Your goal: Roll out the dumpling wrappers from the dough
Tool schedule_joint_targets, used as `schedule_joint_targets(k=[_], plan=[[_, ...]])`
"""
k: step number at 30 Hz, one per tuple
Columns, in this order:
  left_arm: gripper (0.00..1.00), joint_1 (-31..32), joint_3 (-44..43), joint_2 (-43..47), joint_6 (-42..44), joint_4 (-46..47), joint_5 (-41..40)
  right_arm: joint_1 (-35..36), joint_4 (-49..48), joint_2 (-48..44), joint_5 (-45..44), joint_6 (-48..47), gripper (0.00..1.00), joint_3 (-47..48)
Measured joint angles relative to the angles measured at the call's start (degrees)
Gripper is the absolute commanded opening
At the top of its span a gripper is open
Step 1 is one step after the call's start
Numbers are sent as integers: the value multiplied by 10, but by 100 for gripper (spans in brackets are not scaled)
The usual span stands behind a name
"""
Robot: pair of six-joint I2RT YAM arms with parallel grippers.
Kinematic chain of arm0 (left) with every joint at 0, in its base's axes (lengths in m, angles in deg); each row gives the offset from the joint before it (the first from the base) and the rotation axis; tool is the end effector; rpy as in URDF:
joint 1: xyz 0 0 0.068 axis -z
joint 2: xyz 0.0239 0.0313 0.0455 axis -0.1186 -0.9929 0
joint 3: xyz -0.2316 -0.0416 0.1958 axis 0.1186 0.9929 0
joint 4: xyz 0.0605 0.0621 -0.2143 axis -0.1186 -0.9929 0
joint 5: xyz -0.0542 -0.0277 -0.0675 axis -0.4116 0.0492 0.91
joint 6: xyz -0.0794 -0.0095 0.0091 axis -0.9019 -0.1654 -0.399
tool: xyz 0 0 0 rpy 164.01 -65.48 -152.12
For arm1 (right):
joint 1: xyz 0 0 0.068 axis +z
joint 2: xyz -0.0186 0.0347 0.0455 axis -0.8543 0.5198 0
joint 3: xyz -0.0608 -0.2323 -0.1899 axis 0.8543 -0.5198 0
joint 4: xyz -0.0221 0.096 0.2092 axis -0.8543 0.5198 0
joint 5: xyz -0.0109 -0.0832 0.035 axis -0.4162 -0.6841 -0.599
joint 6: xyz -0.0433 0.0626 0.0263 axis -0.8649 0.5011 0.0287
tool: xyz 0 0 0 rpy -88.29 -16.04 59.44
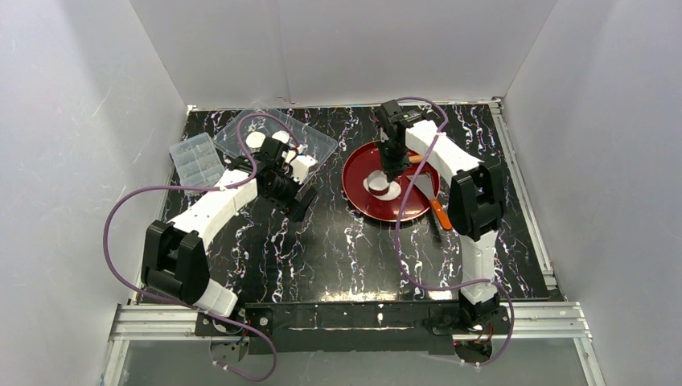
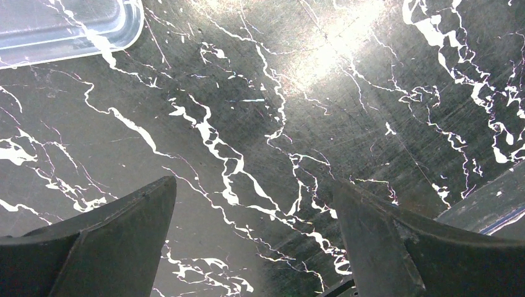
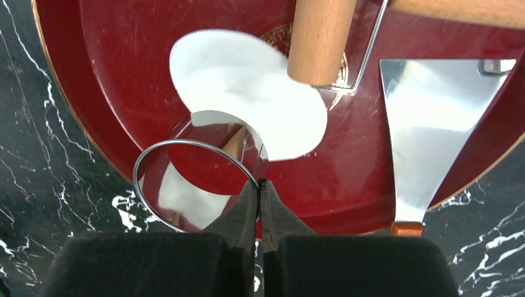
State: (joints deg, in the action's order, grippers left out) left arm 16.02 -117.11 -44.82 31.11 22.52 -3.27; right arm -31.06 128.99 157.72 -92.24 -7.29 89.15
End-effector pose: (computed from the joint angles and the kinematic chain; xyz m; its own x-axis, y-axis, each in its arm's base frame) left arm 0.2596 -0.1255 0.2723 -0.6306 0.5735 -0.5229 0.6894 0.7234 -0.0379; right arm 0.3821 0.1940 0.2518 -0.9162 -0.2170 -0.3369 -0.2333 0.9724 0.0081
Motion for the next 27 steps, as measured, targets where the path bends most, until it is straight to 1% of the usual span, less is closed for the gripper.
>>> schedule_joint_targets(k=[9,22,27], plan=[[98,0,0,0,0,-2,0,-29,-21,63,24,12,1,42],[98,0,0,-2,0,-2,-5,-38,-23,71,28,14,1,45],[98,0,0,-2,0,-2,-8,-38,-24,71,21,13,1,31]])
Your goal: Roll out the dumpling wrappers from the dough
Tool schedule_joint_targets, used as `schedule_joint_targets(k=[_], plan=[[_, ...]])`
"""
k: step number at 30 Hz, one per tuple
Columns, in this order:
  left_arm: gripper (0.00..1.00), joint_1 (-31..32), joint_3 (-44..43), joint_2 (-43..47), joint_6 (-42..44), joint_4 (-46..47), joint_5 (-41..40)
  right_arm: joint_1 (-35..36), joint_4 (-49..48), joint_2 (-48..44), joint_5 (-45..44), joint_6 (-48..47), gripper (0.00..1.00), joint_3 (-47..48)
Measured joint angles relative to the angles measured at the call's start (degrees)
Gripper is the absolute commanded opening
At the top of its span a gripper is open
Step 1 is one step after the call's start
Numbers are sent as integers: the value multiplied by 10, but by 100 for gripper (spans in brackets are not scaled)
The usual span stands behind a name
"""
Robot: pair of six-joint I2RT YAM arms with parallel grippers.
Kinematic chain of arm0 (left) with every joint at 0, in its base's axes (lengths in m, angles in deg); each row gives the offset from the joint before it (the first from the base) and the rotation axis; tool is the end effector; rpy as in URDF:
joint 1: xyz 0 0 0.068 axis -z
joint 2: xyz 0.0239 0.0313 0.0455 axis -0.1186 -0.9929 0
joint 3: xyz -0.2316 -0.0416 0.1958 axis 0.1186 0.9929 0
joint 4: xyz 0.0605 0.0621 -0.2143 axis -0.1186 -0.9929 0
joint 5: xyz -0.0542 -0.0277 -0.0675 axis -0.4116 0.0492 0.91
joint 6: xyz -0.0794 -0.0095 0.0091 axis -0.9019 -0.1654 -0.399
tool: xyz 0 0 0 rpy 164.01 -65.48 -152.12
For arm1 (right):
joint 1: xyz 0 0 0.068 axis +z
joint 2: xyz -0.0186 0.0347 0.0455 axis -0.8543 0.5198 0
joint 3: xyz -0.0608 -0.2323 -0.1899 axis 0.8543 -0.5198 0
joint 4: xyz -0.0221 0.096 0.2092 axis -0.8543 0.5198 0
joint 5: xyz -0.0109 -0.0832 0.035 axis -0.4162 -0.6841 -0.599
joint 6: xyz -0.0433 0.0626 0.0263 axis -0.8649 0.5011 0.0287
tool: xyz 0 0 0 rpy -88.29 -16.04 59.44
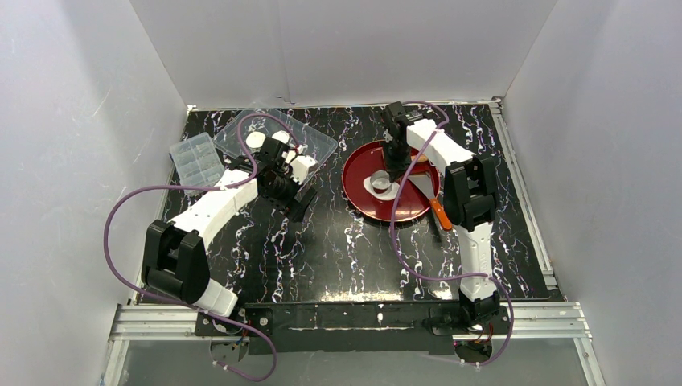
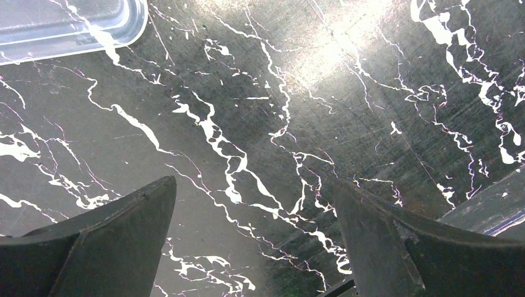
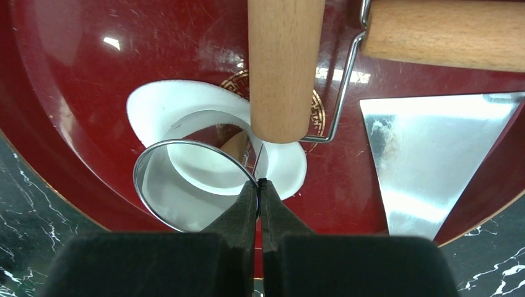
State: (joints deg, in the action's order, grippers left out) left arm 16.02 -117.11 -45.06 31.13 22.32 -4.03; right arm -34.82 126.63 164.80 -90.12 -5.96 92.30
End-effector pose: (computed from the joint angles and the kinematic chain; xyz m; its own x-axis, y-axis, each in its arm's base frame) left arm 0.2603 -0.1248 0.2708 -0.6354 0.5768 -0.5134 0.6848 0.7281 -0.0296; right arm 0.4185 0.1822 0.2160 -0.9431 -0.1378 -0.3026 -0.1579 0.9865 0.0426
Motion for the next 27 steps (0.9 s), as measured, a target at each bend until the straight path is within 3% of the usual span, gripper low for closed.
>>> schedule_joint_targets(k=[14,23,27], plan=[[98,0,-12,-11,3,-7,-4,-3,-26,-3,-5,3,1,-39],[95,16,-221,-132,-36,-22,68,-5,-35,-8,-2,8,1,-50],[79,36,-296,-197,-109,5,109,-5,-35,-8,-2,11,1,-50]])
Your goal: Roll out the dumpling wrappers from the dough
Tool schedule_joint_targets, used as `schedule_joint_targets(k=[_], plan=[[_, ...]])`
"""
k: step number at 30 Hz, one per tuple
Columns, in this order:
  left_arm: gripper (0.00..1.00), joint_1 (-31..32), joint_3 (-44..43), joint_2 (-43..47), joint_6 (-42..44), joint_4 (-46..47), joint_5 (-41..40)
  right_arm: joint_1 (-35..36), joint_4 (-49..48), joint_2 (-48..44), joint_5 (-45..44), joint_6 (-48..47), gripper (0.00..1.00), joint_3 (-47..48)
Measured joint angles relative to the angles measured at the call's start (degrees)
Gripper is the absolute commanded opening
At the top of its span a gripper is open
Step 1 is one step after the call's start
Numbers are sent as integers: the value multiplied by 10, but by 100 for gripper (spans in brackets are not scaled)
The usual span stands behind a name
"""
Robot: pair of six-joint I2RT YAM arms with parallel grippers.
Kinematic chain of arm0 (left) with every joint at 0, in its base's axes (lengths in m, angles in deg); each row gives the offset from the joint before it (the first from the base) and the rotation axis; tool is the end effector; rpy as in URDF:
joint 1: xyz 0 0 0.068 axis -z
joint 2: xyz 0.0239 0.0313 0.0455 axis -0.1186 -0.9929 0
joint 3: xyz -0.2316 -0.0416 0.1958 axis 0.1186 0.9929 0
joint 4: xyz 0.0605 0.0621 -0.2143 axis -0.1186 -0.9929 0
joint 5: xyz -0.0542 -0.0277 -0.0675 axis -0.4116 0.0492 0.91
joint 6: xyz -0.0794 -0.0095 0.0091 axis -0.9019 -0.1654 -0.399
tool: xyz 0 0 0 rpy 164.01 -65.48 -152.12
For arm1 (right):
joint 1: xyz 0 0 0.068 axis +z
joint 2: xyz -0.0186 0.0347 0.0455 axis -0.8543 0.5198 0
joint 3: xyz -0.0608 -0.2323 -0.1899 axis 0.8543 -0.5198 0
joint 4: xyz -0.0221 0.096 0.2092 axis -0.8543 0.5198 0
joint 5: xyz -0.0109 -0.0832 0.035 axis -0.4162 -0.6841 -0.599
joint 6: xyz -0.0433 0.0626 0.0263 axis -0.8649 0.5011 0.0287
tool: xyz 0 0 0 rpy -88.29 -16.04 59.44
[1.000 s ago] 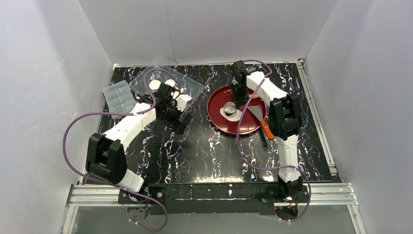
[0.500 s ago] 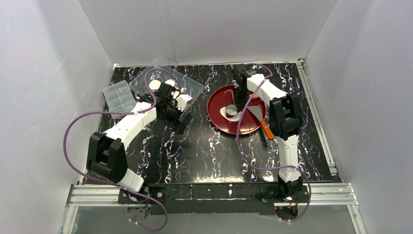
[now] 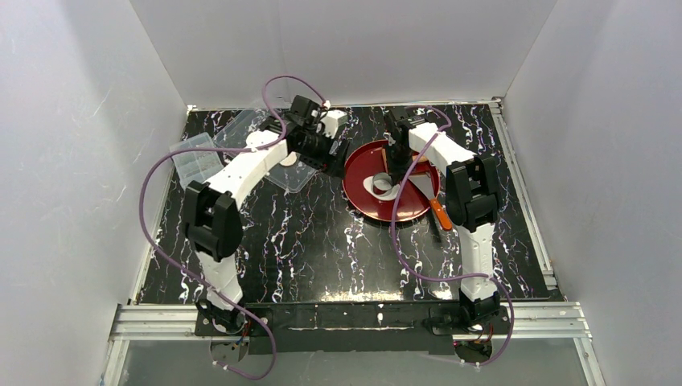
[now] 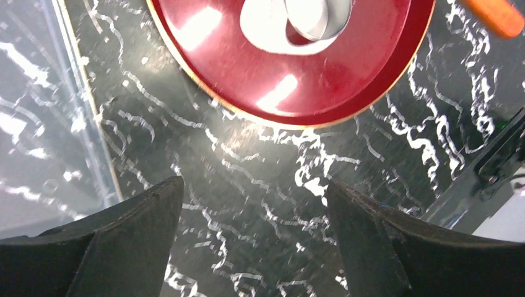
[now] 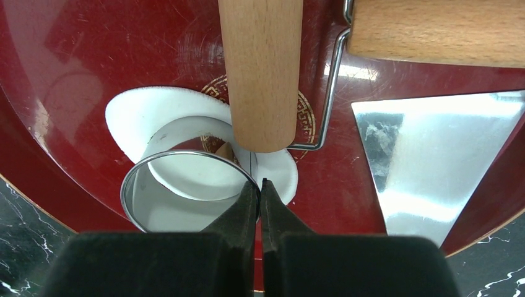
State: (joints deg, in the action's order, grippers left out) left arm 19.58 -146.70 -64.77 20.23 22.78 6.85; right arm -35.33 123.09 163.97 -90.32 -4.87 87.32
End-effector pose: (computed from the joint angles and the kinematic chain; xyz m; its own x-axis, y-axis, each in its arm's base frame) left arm 0.3537 -0.2053 0.3155 -0.6245 0.4181 -0.6597 0.6973 0.6790 -0.2297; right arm 0.4148 0.1759 0.2020 -0.9496 -0.1118 -0.2929 -0.1297 0.9907 0.0423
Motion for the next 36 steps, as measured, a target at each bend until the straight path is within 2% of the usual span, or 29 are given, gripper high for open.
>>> schedule_joint_targets(k=[5,8,13,15,21,27,36], plan=[[75,28,-76,-98,-91,17,-5,0,0,0,0,5,1,0],[67,52,-137,-174,-125,18,-29,0,0,0,1,7,1,0],[58,80,-193,-252,-162,19,-41,0,0,0,2,8,1,0],[53,84,-203,-266,-172,20,-38,0,0,0,2,9,1,0],[50,84,-230,-290,-196,35,-38,0,-4,-3,2,11,1,-5],[37,83,-231,-291,-207,39,-38,0,-10,-7,2,15,1,-12],[33,89,-214,-319,-210,48,-43,-1,-15,-10,2,18,1,-19]])
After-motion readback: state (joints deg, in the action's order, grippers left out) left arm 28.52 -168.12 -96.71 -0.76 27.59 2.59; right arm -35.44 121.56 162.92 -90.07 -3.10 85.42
